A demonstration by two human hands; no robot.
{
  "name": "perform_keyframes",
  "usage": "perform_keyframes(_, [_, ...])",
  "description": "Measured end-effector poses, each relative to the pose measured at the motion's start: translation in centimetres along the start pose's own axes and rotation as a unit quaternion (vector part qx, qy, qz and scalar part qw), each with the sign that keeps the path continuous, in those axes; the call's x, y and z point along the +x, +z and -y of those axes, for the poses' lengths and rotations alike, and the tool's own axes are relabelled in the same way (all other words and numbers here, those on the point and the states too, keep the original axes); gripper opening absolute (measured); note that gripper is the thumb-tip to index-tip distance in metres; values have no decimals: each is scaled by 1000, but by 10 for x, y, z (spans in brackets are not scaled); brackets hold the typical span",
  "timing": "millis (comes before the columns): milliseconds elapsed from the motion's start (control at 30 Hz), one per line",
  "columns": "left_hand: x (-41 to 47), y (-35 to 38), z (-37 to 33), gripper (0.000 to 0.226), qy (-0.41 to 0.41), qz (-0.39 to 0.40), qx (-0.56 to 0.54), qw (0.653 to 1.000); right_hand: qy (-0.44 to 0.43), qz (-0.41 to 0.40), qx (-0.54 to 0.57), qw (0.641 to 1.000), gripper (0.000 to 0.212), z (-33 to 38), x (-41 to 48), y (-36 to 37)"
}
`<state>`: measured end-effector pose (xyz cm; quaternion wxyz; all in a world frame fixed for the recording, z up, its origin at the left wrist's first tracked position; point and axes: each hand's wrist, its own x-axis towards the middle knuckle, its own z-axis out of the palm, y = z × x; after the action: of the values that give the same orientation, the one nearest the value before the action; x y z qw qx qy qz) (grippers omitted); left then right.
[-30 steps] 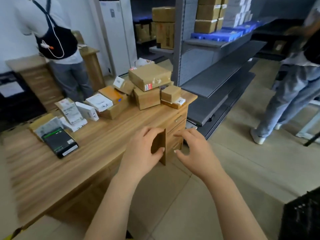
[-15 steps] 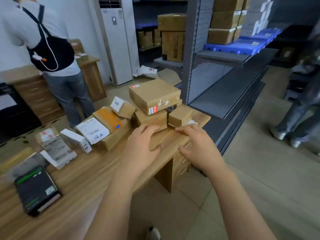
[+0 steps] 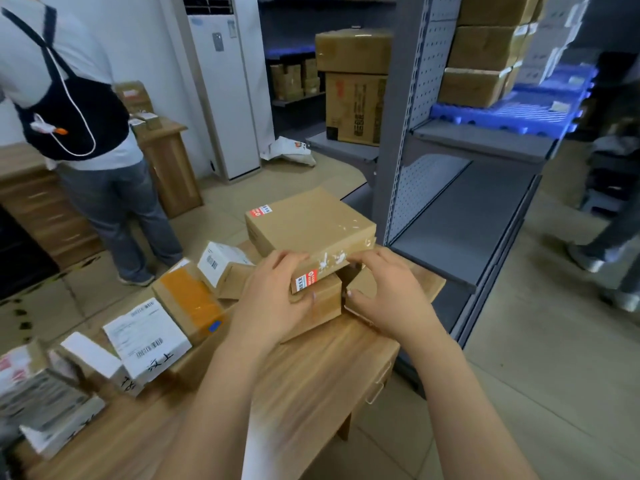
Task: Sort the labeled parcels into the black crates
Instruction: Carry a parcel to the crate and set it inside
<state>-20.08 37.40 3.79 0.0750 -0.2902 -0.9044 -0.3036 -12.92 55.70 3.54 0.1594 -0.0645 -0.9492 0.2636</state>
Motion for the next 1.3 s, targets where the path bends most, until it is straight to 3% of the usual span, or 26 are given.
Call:
perform_keyframes(233, [68,37,11,75,-99,18,10,995,-40,34,18,998,51,-56,96,0])
perform_keyframes(500, [123,82,26,87,-264,32,17,964,-87,153,-7,984,59,-114,199,19])
perform_keyframes(833, [128,127,42,100,-388,13,-13,921,-26,287,-9,958,96,-166,232,59])
perform_keyframes(1067, [131,134,36,97,-391,-53,-4,919,-28,260,53,964,97,-175,236,68])
perform_keyframes(1300, [126,119,20,94,-353,-168,10,920,-107,174,77,976,93,-155,241,44])
